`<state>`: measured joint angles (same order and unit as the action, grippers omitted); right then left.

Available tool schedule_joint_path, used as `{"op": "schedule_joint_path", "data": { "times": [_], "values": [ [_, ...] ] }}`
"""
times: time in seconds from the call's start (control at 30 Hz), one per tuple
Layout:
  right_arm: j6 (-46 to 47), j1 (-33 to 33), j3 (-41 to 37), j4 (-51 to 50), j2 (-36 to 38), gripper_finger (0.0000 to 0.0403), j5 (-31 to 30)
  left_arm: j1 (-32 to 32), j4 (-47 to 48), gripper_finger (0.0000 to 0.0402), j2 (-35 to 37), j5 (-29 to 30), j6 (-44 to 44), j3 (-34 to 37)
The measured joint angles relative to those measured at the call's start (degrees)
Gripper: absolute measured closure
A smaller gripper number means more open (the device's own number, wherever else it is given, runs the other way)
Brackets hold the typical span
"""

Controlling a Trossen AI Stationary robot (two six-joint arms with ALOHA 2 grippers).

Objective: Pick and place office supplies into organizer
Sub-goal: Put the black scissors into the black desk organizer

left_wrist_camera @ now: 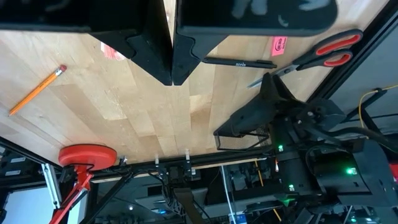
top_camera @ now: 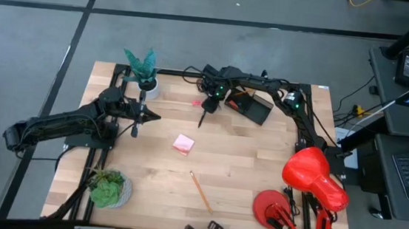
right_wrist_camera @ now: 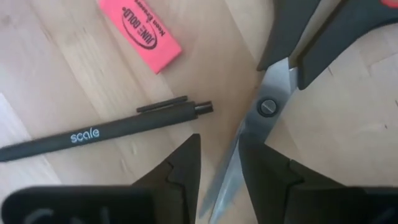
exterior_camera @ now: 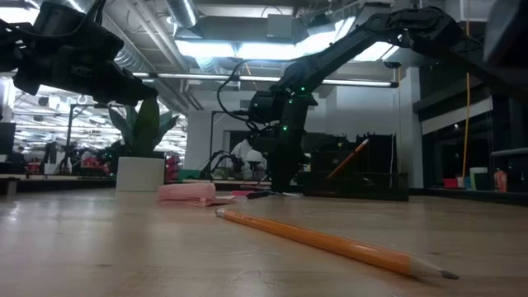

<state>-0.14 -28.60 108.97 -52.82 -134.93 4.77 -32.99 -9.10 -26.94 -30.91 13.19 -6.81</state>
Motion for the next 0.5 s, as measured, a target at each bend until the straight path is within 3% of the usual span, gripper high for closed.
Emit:
{"op": "schedule_joint_path", "data": {
  "times": [0.43, 0.5],
  "values": [
    [-3.9, 0.0, -0.1, -0.2, 0.3, 0.0299, -0.4, 0.0, 0.0, 0.0396, 0.0, 0.0, 0.0, 0.0],
    [-7.3, 0.1, -0.2, -0.4, 0.9, 0.0309, 5.5, 0.0, 0.0, 0.0396, 0.0, 0.0, 0.0, 0.0]
  ]
}}
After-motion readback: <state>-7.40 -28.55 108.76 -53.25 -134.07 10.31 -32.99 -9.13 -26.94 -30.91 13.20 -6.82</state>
